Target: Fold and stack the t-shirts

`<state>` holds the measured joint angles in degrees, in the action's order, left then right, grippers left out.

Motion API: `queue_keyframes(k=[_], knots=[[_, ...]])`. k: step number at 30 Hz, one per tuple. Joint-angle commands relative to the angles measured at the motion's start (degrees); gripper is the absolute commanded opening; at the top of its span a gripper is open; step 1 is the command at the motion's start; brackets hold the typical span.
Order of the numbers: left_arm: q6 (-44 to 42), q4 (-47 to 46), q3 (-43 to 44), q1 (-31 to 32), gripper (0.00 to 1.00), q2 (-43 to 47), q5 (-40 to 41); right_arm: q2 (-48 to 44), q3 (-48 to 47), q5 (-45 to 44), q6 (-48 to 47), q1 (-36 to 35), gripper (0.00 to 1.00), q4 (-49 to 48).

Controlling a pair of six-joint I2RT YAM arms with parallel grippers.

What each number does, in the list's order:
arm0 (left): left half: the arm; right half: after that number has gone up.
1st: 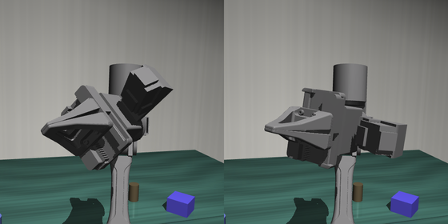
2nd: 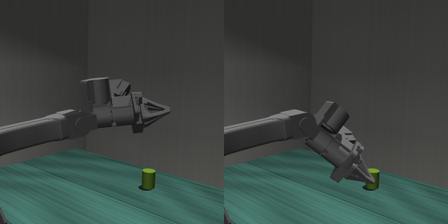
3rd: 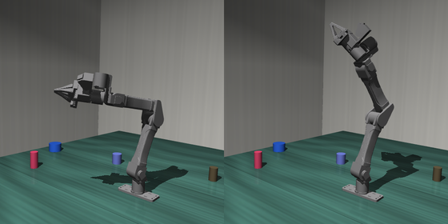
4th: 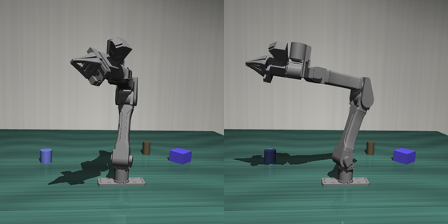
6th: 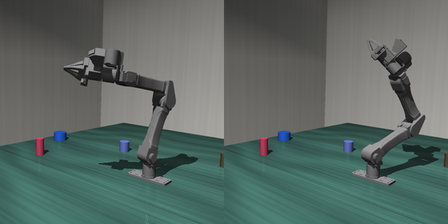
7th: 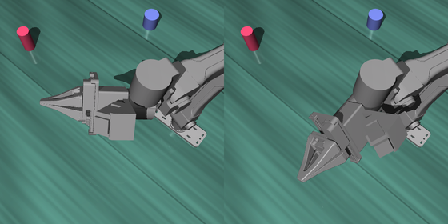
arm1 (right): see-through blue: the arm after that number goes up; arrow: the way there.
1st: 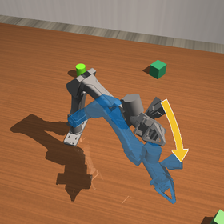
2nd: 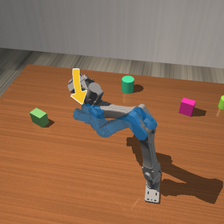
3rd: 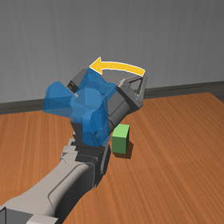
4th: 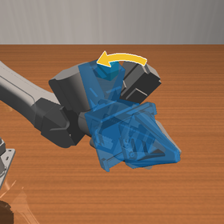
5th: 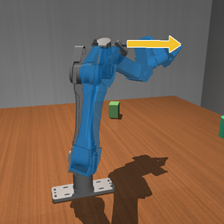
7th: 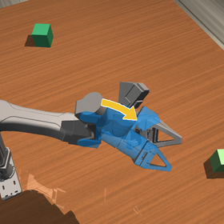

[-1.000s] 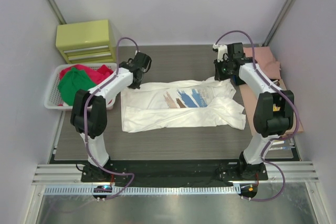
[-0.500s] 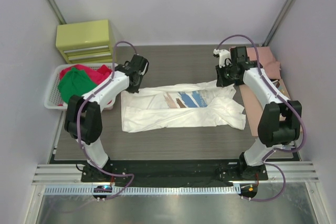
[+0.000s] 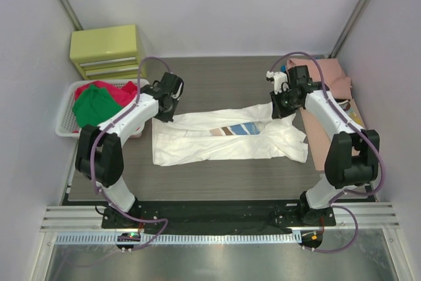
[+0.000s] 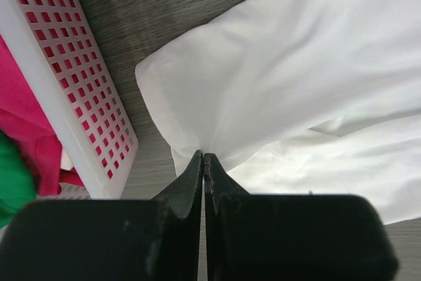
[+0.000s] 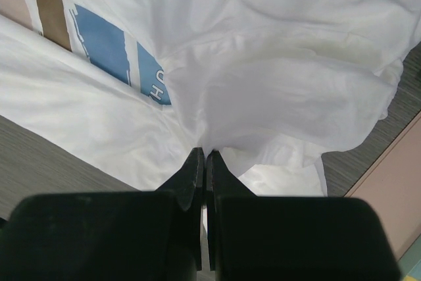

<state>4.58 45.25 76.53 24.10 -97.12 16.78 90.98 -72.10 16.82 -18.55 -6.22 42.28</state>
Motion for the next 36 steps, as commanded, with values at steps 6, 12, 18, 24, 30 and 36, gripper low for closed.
queue_keyframes(k=[6, 12, 18, 24, 30, 36], knots=[[1.0, 0.5, -4.6, 0.1, 0.0, 5.8, -4.1, 4.2, -0.4, -0.1, -2.0, 0.2, 0.01, -0.5], [1.7, -0.2, -6.3, 0.1, 0.0, 2.9, -3.0, 6.1, -1.8, 0.7, -0.6, 0.2, 0.01, -0.5], [2.5, 2.5, -2.7, 0.1, 0.0, -1.4, -3.2, 6.9, -1.8, -0.3, -0.4, 0.2, 0.01, -0.6], [2.7, 2.3, -3.1, 0.0, 0.0, -2.5, -0.9, 7.6, 0.4, -2.8, -1.1, 0.9, 0.01, -1.0], [4.7, 2.6, -2.7, -1.9, 0.0, -2.5, 0.8, 6.3, 1.8, -4.4, -0.5, 3.9, 0.01, -2.9], [5.9, 3.1, -3.2, -6.1, 0.0, -2.1, 0.4, 5.0, 2.4, -6.3, -0.2, 5.2, 0.01, -3.9]])
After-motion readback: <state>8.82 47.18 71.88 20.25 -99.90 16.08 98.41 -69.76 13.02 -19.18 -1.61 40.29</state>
